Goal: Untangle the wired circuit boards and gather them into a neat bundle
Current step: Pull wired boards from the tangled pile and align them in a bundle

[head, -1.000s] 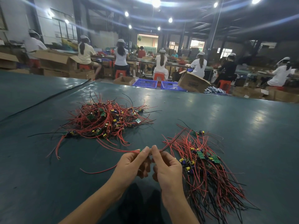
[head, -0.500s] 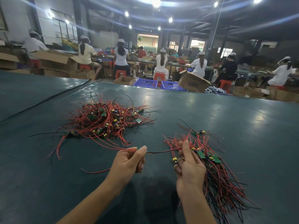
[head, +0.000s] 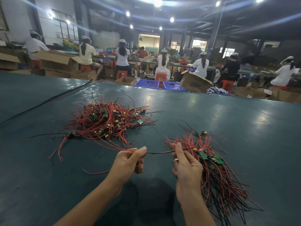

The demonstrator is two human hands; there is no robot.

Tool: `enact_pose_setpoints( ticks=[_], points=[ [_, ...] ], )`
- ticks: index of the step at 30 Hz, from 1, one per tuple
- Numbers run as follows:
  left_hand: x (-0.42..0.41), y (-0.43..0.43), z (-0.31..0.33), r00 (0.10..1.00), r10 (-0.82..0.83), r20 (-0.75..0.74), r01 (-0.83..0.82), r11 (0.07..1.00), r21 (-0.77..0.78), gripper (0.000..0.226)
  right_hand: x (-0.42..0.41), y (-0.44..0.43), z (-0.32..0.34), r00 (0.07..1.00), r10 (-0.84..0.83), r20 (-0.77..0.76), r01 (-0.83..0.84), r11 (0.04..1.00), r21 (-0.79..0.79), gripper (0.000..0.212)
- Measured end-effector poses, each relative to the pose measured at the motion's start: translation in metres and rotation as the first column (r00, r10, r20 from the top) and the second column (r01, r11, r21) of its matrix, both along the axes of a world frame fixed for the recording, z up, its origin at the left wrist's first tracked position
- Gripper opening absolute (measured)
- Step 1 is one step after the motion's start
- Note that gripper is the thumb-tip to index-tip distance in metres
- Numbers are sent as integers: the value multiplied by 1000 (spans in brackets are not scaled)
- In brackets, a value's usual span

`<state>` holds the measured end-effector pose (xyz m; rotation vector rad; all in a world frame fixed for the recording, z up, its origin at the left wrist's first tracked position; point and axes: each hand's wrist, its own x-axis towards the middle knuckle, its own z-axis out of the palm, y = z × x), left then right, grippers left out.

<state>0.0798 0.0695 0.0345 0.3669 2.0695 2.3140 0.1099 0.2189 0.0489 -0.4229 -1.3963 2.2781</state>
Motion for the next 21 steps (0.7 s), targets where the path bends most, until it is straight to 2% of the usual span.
enact_pose_setpoints(
  ticks=[3, 6, 8, 9, 12, 14, 15, 17, 18, 19, 20, 21],
  points=[
    [0, -1, 1, 998, -14, 59, 12, 999, 45, 40, 6, -12, -2, 991, 124, 44, -130, 977, 171, 28],
    [1, -2, 4, 988, -116, 105, 109, 992, 68, 42, 12, -30, -4, 939, 343, 27, -328, 870, 368, 42],
    [2, -4, 4, 971, -194, 142, 191, 981, 30, 59, 15, -39, -5, 892, 451, 37, -428, 812, 397, 51],
    [2, -5, 4, 963, -216, 163, 216, 976, 13, 61, 15, -40, -5, 894, 444, 62, -430, 812, 395, 55],
    [-1, -8, 4, 960, -189, 208, 192, 981, 6, 46, 12, -34, -5, 949, 279, 150, -312, 904, 293, 62],
    [-7, -11, 3, 986, -35, 163, 41, 998, -37, 42, 9, -27, -4, 963, 223, 151, -238, 967, 87, 61],
    [-12, -15, -1, 995, 70, 76, -62, 992, -109, 38, 7, -23, -3, 972, 200, 121, -196, 980, -45, 58],
    [-20, -24, -9, 946, 233, -225, -299, 893, -336, 24, 4, -14, -2, 988, 144, 56, -126, 962, -243, 50],
    [-22, -30, -13, 891, 236, -387, -407, 792, -456, 14, 3, -10, -1, 992, 121, 31, -107, 949, -296, 47],
    [-25, -35, -17, 853, 176, -492, -468, 675, -570, 16, 3, -7, -1, 994, 107, 15, -97, 941, -324, 43],
    [-27, -39, -23, 856, 91, -508, -465, 565, -682, 31, 4, -4, -2, 995, 97, 14, -87, 938, -334, 41],
    [-30, -42, -29, 890, 22, -456, -413, 464, -784, 46, 4, -2, -2, 996, 89, 24, -76, 939, -335, 39]
  ],
)
